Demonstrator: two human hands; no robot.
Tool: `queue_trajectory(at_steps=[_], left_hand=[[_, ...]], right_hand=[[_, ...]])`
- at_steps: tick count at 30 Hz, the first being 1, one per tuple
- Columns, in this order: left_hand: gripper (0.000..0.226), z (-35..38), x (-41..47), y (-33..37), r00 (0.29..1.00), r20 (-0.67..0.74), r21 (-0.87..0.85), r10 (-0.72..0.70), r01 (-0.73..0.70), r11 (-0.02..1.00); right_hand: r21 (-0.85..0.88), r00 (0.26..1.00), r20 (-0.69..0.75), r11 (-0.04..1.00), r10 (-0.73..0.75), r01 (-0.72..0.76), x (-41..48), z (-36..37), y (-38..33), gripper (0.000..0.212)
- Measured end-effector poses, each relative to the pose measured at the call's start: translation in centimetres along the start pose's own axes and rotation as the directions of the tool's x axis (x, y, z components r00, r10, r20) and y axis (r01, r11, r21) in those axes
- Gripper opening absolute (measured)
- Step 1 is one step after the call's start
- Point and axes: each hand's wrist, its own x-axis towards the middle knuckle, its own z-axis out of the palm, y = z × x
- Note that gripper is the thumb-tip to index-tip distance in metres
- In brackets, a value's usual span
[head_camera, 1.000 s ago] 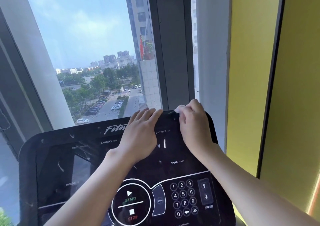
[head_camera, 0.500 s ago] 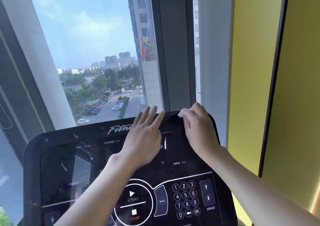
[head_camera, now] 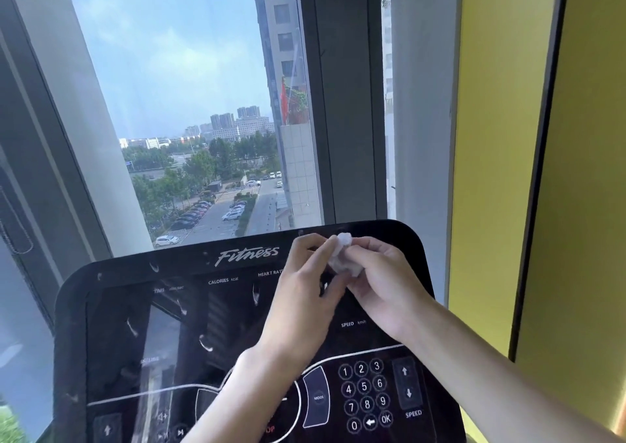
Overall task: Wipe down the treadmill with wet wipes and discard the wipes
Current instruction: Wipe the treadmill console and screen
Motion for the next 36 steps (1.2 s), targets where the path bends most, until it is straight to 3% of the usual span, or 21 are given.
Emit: queue_trajectory(at_steps=[4,6,7,8,9,10,12,15,18,22,26,30,33,36], left_hand=[[0.040,-0.1,-0.1,-0.1,0.994,-0.110,0.022,-0.017,0.019,1.000],[0.033,-0.6,0.4,-0.4,0.984,-0.177,0.072,-0.017,0.030,0.997],[0.031,-0.9,0.9,-0.6,0.981,-0.194,0.108,-0.023,0.045,0.993],[0.029,-1.3,1.6,-1.0,0.978,-0.207,0.141,-0.030,0.061,0.988],[0.027,-1.6,2.3,-1.4,0.976,-0.216,0.168,-0.040,0.077,0.983],[0.026,-1.7,3.0,-1.8,0.975,-0.216,0.193,-0.049,0.092,0.977],[0.023,-1.4,4.0,-2.4,0.980,-0.198,0.278,-0.030,0.086,0.957],[0.015,0.6,4.0,-2.8,0.988,-0.095,0.423,0.125,-0.074,0.903],[0.006,1.5,4.0,-3.6,0.968,-0.003,0.471,0.252,-0.221,0.854],[0.007,1.4,4.9,-3.7,0.981,-0.097,0.440,0.165,-0.107,0.891],[0.011,2.5,4.1,-3.2,0.970,0.013,0.469,0.241,-0.219,0.856],[0.008,1.7,4.2,-3.3,0.981,-0.175,0.405,0.081,-0.004,0.914],[0.011,1.9,3.3,-3.3,0.978,-0.079,0.445,0.192,-0.137,0.885],[0.012,0.6,3.5,-4.1,0.979,-0.175,0.432,0.103,-0.017,0.902]], right_hand=[[0.050,0.989,0.136,0.996,0.065,-0.072,-0.3,-0.5,0.0,0.016],[-0.154,0.993,0.112,0.988,0.038,-0.020,-0.2,-0.7,-0.5,0.022],[-0.398,0.996,0.050,0.913,-0.074,0.088,0.0,-0.8,-1.0,0.024],[-0.651,0.969,0.020,0.732,-0.248,0.201,0.5,-1.2,-1.5,0.028],[-0.807,0.921,0.080,0.517,-0.382,0.285,1.1,-1.4,-2.2,0.036],[-0.881,0.889,0.171,0.338,-0.425,0.331,1.9,-1.8,-2.7,0.045],[-0.933,0.903,0.280,0.132,-0.325,0.336,3.2,-2.6,-3.0,0.056],[-0.915,0.892,0.400,-0.141,-0.209,0.378,4.2,-3.7,-2.0,0.064],[-0.917,0.888,0.398,-0.115,-0.230,0.382,4.5,-4.1,-2.0,0.070],[-0.919,0.885,0.393,-0.076,-0.249,0.387,5.1,-4.4,-2.0,0.074],[-0.916,0.882,0.402,-0.101,-0.247,0.389,4.9,-4.4,-1.9,0.078],[-0.910,0.874,0.414,-0.117,-0.254,0.397,4.9,-4.3,-1.9,0.079],[-0.903,0.871,0.427,-0.153,-0.243,0.401,4.6,-4.3,-2.0,0.079],[-0.903,0.877,0.425,-0.173,-0.223,0.393,4.2,-4.1,-2.3,0.078]])
